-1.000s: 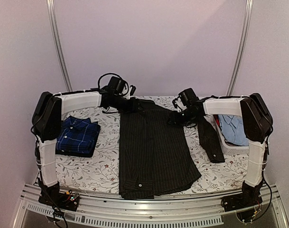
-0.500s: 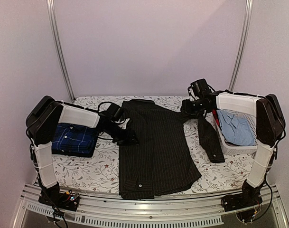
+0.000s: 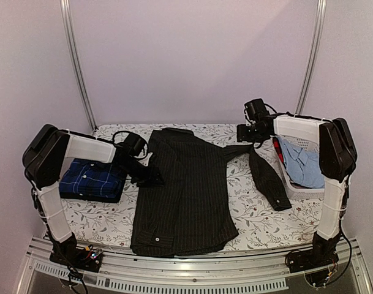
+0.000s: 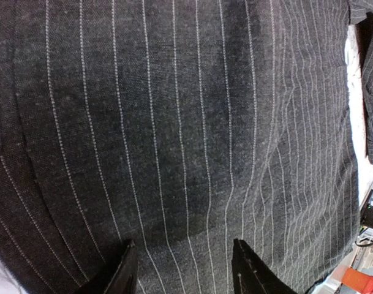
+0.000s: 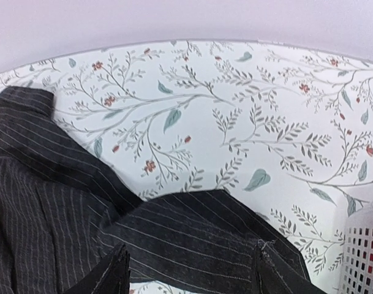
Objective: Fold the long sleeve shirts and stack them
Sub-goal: Pick up the 1/3-folded shirt from the center of the board.
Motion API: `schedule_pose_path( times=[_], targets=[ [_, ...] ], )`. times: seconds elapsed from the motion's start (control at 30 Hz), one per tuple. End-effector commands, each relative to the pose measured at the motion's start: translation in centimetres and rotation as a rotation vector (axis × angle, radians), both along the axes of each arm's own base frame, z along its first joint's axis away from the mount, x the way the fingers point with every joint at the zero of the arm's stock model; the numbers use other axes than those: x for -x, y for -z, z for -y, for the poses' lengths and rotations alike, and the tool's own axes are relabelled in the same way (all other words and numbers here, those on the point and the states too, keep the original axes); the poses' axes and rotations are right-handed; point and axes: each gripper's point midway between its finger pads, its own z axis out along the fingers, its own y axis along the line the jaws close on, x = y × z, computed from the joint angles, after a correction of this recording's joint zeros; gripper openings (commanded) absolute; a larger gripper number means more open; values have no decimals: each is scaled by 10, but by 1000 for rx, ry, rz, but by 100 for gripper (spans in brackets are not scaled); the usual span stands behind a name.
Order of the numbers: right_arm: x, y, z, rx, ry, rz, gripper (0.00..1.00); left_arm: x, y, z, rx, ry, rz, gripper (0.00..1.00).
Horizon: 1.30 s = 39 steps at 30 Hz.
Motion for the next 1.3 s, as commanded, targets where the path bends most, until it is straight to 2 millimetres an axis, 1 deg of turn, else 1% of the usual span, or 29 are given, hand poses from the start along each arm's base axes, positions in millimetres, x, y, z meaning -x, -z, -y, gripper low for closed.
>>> schedule_pose_path(
  times=[0.0, 0.03, 0.07, 0.17, 0.2, 0.23, 0.27, 0.37, 0.43, 0.5, 0.6, 0.7, 0.73, 0.83, 0.93, 1.1, 1.2, 1.27],
  targets=[
    [34, 24, 13, 20, 17, -89, 67, 20, 28, -31, -138, -14, -93, 53],
    [43, 28, 13, 24, 19, -98, 67, 18, 26, -29, -131, -14, -90, 53],
    [53, 25, 14, 30, 20, -94, 68, 17, 25, -28, -124, -10, -87, 53],
    [85, 26, 8, 23, 0, -123, 69, 12, 21, -23, -110, -6, -77, 52],
    [97, 28, 7, 32, -2, -137, 69, 10, 19, -22, -105, -6, -73, 52],
    [110, 35, 8, 44, 6, -161, 69, 8, 18, -21, -102, -5, -69, 52],
    [125, 40, 11, 62, 10, -181, 69, 7, 16, -20, -98, -5, -66, 52],
    [162, 54, 20, 71, 48, -239, 69, 5, 12, -15, -80, -1, -63, 52],
    [183, 51, 21, 47, 59, -246, 69, 3, 10, -14, -76, 0, -60, 52],
    [201, 52, 26, 34, 88, -260, 69, 2, 9, -14, -76, 1, -58, 52],
    [230, 59, 41, 64, 128, -304, 69, -1, 6, -12, -69, 6, -51, 52],
    [253, 68, 54, 58, 168, -346, 68, -3, 1, -9, -60, 10, -44, 52],
    [259, 68, 58, 49, 178, -348, 68, -4, -1, -8, -58, 13, -40, 52],
    [275, 76, 68, 43, 211, -373, 66, -6, -4, -7, -55, 15, -35, 52],
    [282, 87, 71, 29, 230, -391, 65, -8, -6, -5, -48, 21, -29, 52],
    [276, 102, 76, 60, 267, -377, 57, -9, -10, -3, -39, 27, -24, 52],
    [271, 109, 84, 114, 307, -367, 48, -10, -15, -4, -40, 27, -13, 51],
    [267, 109, 84, 131, 316, -361, 38, -11, -19, -3, -38, 28, -3, 51]
  ],
)
